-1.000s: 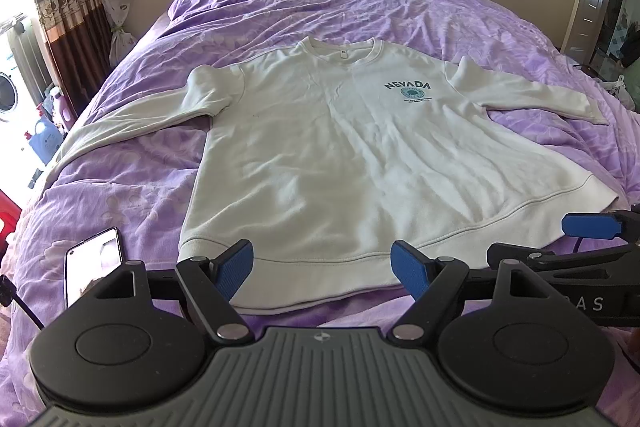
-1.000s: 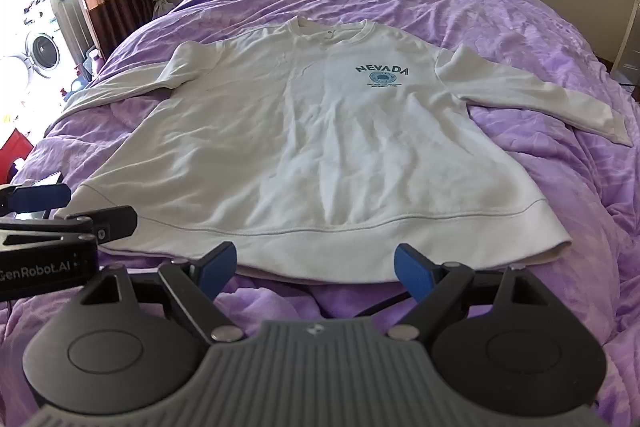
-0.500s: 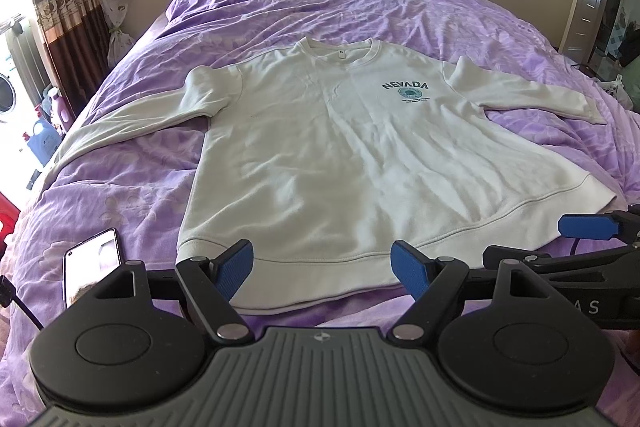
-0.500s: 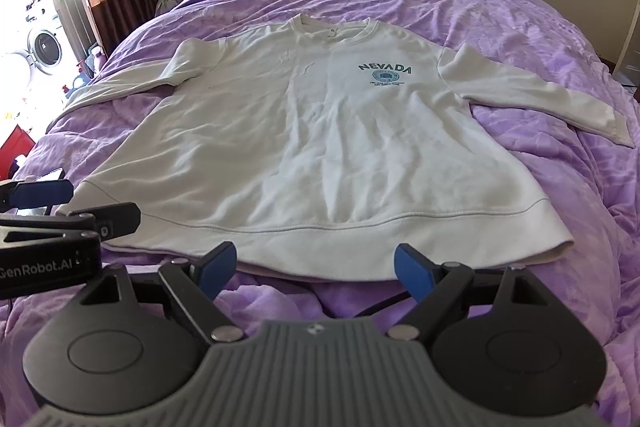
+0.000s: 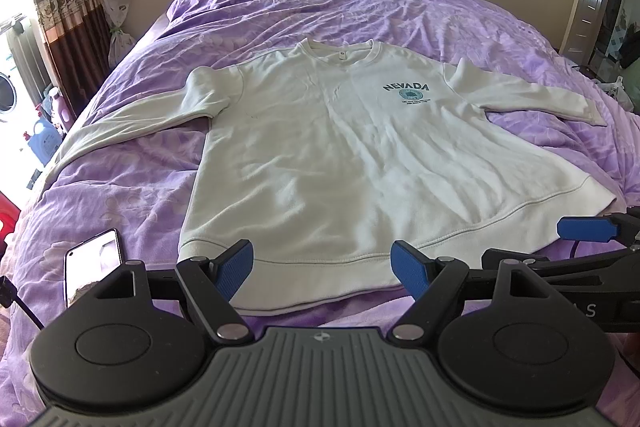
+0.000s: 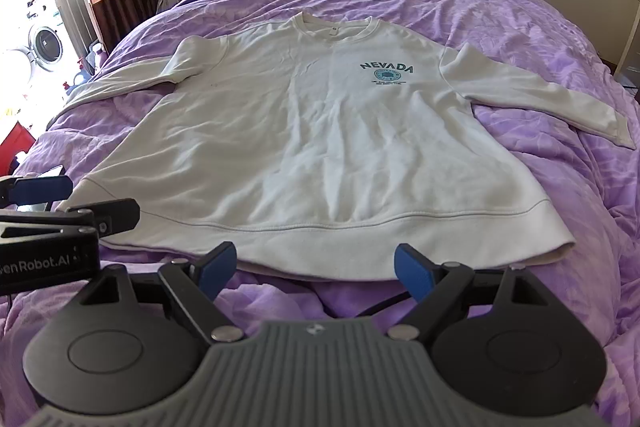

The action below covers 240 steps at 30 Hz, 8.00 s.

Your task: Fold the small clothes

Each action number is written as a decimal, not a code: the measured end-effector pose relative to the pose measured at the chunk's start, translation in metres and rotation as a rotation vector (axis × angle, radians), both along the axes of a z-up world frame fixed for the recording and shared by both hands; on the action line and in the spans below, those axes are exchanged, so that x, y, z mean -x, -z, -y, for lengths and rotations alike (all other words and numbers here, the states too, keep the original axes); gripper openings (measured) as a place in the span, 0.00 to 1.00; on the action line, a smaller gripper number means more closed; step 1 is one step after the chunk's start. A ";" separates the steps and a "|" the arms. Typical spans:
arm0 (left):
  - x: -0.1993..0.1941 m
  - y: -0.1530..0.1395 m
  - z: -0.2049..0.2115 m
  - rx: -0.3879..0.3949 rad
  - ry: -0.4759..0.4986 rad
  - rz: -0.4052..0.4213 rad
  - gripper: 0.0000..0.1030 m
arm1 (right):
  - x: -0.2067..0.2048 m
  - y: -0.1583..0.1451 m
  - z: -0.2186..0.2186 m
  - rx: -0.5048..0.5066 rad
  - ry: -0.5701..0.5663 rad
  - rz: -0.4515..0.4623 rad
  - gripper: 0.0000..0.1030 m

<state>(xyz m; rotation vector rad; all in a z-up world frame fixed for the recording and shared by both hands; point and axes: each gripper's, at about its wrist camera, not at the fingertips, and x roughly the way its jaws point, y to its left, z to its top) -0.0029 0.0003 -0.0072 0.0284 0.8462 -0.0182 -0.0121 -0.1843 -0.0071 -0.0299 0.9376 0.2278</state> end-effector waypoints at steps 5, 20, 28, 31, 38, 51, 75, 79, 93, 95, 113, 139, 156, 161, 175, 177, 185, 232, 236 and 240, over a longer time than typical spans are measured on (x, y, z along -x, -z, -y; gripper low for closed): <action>0.000 0.000 0.000 0.001 0.001 0.000 0.89 | 0.000 0.000 0.000 0.000 0.001 0.000 0.80; 0.000 0.000 0.000 0.002 0.001 -0.001 0.89 | 0.000 0.002 -0.002 0.000 -0.004 -0.005 0.80; 0.000 0.000 0.000 0.002 0.001 0.000 0.89 | -0.001 0.002 -0.002 -0.001 -0.006 -0.010 0.80; 0.000 0.000 0.000 0.002 0.000 -0.001 0.89 | -0.001 0.002 -0.002 -0.001 -0.007 -0.010 0.80; 0.000 0.000 0.000 0.003 0.001 -0.001 0.89 | -0.001 0.002 -0.002 -0.001 -0.006 -0.010 0.80; -0.018 -0.038 -0.035 -0.011 -0.052 0.115 0.81 | -0.017 -0.016 0.005 0.014 -0.041 0.074 0.80; -0.107 -0.057 -0.371 0.410 -0.641 0.181 0.76 | -0.242 -0.050 -0.007 0.018 -0.138 0.362 0.61; -0.105 0.011 -0.424 0.566 -0.801 0.144 0.76 | -0.280 -0.017 -0.022 -0.033 -0.116 0.275 0.48; -0.105 0.131 -0.479 0.865 -1.125 0.089 0.33 | -0.335 0.077 -0.087 0.015 -0.193 0.119 0.26; -0.106 0.128 -0.480 0.857 -1.133 0.110 0.08 | -0.337 0.082 -0.090 0.019 -0.196 0.113 0.26; -0.213 -0.134 -0.220 0.132 -0.514 0.522 0.04 | -0.314 0.045 -0.022 -0.024 -0.171 0.179 0.26; -0.320 0.099 0.048 0.265 0.232 -0.169 0.33 | -0.338 0.105 0.065 -0.148 0.028 -0.051 0.26; -0.270 0.038 -0.119 0.027 -0.029 -0.046 0.54 | -0.400 0.138 0.028 -0.473 0.083 -0.337 0.30; -0.264 0.047 -0.153 0.053 -0.067 -0.071 0.54 | -0.410 0.152 0.020 -0.460 0.088 -0.361 0.24; -0.261 0.083 -0.156 -0.026 -0.052 -0.158 0.39 | -0.393 0.114 0.012 -0.368 -0.019 -0.300 0.00; -0.262 0.086 -0.156 -0.029 -0.058 -0.168 0.39 | -0.390 0.120 0.014 -0.342 -0.022 -0.320 0.00; -0.256 0.074 -0.159 -0.009 -0.062 -0.138 0.39 | -0.382 0.158 0.028 -0.414 0.049 -0.392 0.17; -0.370 0.103 -0.206 0.427 -0.296 -0.077 0.58 | -0.470 0.075 0.093 -0.237 0.146 -0.083 0.01; -0.384 0.124 -0.199 0.448 -0.326 -0.108 0.45 | -0.474 0.089 0.097 -0.235 0.138 -0.083 0.01; -0.379 0.119 -0.201 0.456 -0.299 -0.031 0.02 | -0.473 0.099 0.106 -0.224 0.138 -0.101 0.01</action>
